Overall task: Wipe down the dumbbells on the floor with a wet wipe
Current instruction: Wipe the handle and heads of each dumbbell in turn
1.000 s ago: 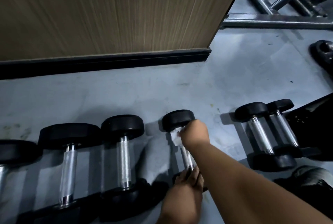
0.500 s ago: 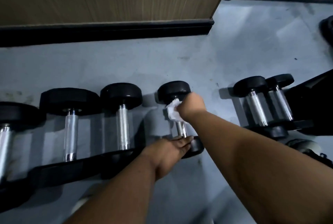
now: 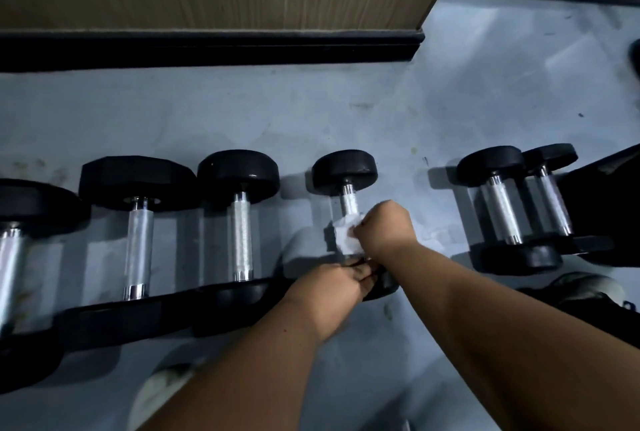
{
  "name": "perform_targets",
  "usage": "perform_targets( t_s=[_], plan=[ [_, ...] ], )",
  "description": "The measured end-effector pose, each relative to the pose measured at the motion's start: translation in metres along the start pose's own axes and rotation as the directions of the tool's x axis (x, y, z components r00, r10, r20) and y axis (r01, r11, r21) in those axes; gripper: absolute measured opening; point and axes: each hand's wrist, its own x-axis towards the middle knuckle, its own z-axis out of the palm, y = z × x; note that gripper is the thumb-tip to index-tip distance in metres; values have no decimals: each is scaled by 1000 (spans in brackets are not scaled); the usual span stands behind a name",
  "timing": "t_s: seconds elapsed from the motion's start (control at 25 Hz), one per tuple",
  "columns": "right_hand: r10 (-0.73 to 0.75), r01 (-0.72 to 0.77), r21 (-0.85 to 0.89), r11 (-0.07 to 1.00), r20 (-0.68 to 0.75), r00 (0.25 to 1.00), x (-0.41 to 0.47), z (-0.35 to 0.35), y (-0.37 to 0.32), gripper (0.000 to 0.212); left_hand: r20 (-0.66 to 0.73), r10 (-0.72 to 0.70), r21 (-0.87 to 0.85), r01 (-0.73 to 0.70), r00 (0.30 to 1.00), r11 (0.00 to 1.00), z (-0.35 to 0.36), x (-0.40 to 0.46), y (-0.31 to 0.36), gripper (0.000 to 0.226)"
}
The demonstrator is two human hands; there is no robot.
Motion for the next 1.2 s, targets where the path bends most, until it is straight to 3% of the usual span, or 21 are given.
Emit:
perform_targets(
  t_s=[0.08, 0.24, 0.44, 0.68, 0.84, 0.96, 1.04, 1.2],
  plan=[
    [-24, 26, 14, 1000, -92, 995, 18, -7, -24, 25, 48, -17, -17, 18, 999, 1000, 5, -1, -2, 65],
    [-1, 7, 69, 998, -86, 996, 34, -11, -35, 26, 67, 0, -109, 7, 998, 994, 4, 5, -1, 53],
    [54, -55, 18, 998, 45, 998, -10, -2, 7, 33, 56, -87, 1, 87, 995, 996, -18, 15, 16, 32],
    [8, -7, 58, 998, -21, 1000, 34, -22, -23, 29, -146, 50, 81, -39, 988, 996, -6, 14, 21, 48],
    [-26, 26, 12, 1000, 0, 1000, 27, -14, -15, 29, -93, 36, -43, -40, 995, 998, 23, 6, 1, 67],
    [-13, 2, 133, 991, 83, 996, 4, -7, 17, 32, -163, 50, -71, -62, 985, 995, 24, -5, 8, 69],
    [-73, 61, 145, 988, 76, 994, -1, -9, 28, 25, -225, 67, 14, -66, 972, 998, 26, -14, 18, 59],
    [-256, 266, 112, 957, -99, 962, 26, -13, 13, 24, -247, 31, 51, -19, 968, 999, 35, -30, 25, 61]
  ],
)
